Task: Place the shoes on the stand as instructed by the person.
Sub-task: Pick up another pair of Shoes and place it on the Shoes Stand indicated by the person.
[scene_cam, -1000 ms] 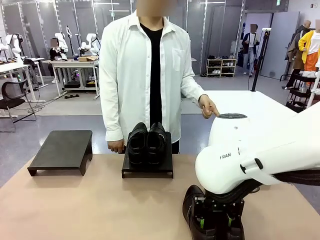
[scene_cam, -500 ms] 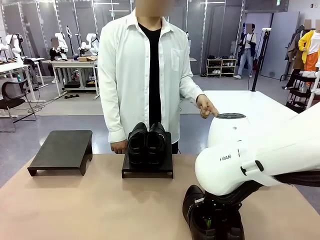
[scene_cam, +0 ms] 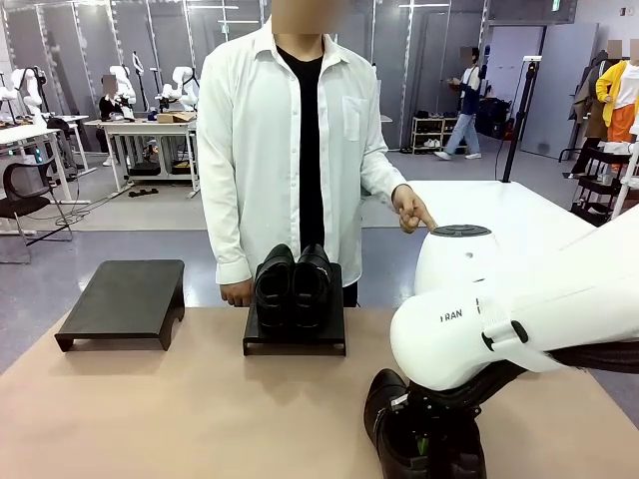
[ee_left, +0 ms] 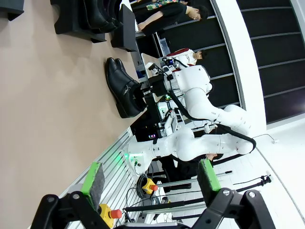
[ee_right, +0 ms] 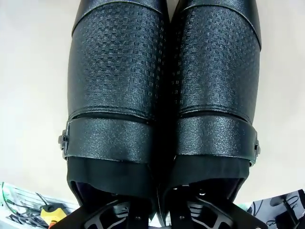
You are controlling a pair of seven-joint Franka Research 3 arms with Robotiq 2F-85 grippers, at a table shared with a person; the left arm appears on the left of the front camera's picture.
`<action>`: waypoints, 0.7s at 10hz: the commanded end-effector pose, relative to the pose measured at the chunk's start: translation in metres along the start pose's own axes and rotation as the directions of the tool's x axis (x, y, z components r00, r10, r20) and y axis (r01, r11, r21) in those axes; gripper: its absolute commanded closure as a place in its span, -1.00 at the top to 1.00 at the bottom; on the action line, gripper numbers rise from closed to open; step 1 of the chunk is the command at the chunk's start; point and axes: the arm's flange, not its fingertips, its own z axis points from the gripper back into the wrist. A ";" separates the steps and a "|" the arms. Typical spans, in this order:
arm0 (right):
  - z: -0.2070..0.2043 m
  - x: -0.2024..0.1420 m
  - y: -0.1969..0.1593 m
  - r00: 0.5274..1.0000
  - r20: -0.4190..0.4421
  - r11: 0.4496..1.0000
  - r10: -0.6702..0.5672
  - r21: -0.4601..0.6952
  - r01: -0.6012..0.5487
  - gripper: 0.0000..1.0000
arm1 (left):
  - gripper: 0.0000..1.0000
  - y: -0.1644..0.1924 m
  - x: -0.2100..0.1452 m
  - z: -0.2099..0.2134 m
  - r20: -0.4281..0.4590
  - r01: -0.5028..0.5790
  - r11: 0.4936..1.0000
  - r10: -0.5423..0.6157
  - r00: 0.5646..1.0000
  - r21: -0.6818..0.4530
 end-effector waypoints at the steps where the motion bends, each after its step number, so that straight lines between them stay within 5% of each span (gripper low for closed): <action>1: -0.003 -0.045 -0.023 0.996 0.084 0.999 -0.035 0.022 0.034 -1.00 | 1.00 -0.001 -0.001 0.001 -0.003 0.006 1.000 -0.006 1.000 -0.006; 5: 0.110 -0.048 -0.055 0.983 0.178 0.995 0.051 0.070 -0.064 -1.00 | 1.00 -0.001 -0.001 0.001 -0.003 0.006 1.000 -0.006 1.000 -0.006; 7: 0.134 -0.046 -0.063 0.978 0.195 0.989 0.075 0.109 -0.098 -1.00 | 1.00 -0.001 -0.001 0.001 -0.003 0.006 1.000 -0.006 1.000 -0.006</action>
